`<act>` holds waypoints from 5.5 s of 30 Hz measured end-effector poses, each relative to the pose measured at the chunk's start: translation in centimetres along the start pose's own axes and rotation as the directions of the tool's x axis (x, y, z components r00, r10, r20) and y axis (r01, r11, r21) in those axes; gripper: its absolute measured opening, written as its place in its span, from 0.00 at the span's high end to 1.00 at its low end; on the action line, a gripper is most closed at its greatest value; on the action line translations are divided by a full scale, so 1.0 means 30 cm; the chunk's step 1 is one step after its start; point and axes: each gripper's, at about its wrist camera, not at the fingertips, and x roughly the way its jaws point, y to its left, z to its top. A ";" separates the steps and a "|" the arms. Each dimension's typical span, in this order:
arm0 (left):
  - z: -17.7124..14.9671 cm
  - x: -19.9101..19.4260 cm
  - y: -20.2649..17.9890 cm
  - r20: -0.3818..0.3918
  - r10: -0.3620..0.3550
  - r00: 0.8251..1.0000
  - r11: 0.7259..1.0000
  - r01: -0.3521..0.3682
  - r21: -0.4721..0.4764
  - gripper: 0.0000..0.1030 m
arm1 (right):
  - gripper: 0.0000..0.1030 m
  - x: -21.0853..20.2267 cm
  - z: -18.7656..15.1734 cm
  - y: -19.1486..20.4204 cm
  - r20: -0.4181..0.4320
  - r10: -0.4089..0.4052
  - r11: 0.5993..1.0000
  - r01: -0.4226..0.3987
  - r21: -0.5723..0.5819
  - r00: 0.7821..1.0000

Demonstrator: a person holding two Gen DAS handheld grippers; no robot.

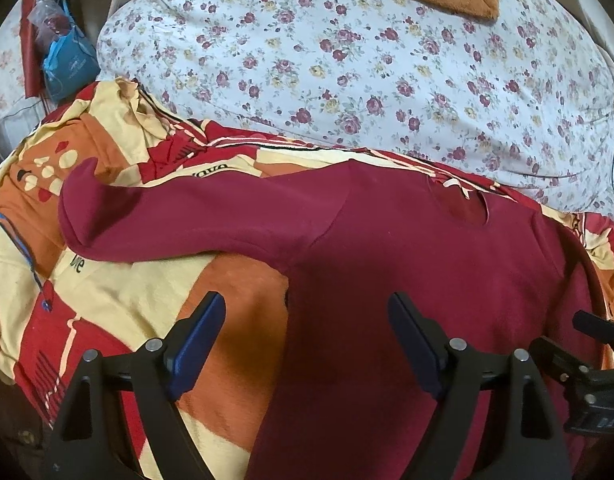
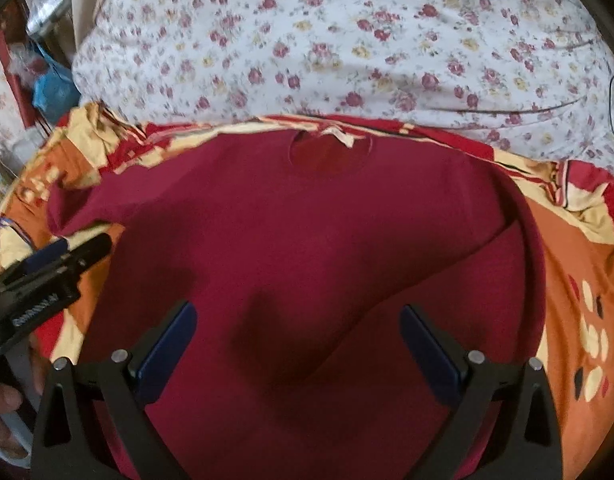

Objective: Fold small clothes

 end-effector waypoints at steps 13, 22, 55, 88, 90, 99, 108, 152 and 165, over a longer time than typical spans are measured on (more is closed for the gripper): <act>-0.012 0.017 0.004 -0.010 -0.001 1.000 1.000 0.001 0.003 0.30 | 0.00 0.028 0.003 -0.009 -0.018 0.038 0.998 -0.037 0.057 0.999; -0.004 0.010 0.003 -0.005 -0.008 1.000 1.000 0.008 0.000 0.30 | 0.00 0.004 0.013 -0.014 0.027 0.026 0.997 -0.027 0.068 0.999; 0.014 0.019 0.138 -0.003 0.069 0.998 0.996 -0.069 -0.064 0.30 | 0.00 0.031 0.026 0.088 0.041 -0.027 0.999 0.028 -0.040 0.999; 0.066 0.130 0.453 -0.033 0.209 0.977 0.950 -0.211 -0.228 0.30 | 0.00 0.108 0.038 0.110 -0.002 -0.009 0.999 0.009 -0.041 1.000; 0.063 0.134 0.457 -0.036 0.207 0.978 0.950 -0.210 -0.232 0.30 | 0.00 0.111 0.038 0.112 0.000 -0.003 0.999 0.003 -0.040 1.000; 0.063 0.145 0.521 -0.051 0.222 0.974 0.932 -0.227 -0.283 0.30 | 0.00 0.129 0.031 0.123 -0.013 0.008 0.999 -0.008 -0.045 1.000; 0.059 0.135 0.570 -0.055 0.221 0.974 0.924 -0.226 -0.309 0.30 | 0.00 0.131 0.030 0.140 -0.016 0.018 0.998 -0.019 -0.059 1.000; 0.250 0.016 0.346 0.201 -0.150 0.968 0.942 0.202 -0.267 1.00 | 0.00 0.081 0.051 0.047 0.021 0.076 0.997 -0.076 0.006 0.997; 0.070 0.239 -0.061 -0.069 -0.216 0.974 0.975 0.212 -0.061 0.85 | 0.00 0.079 -0.002 -0.058 -0.005 0.023 0.998 -0.023 0.053 1.000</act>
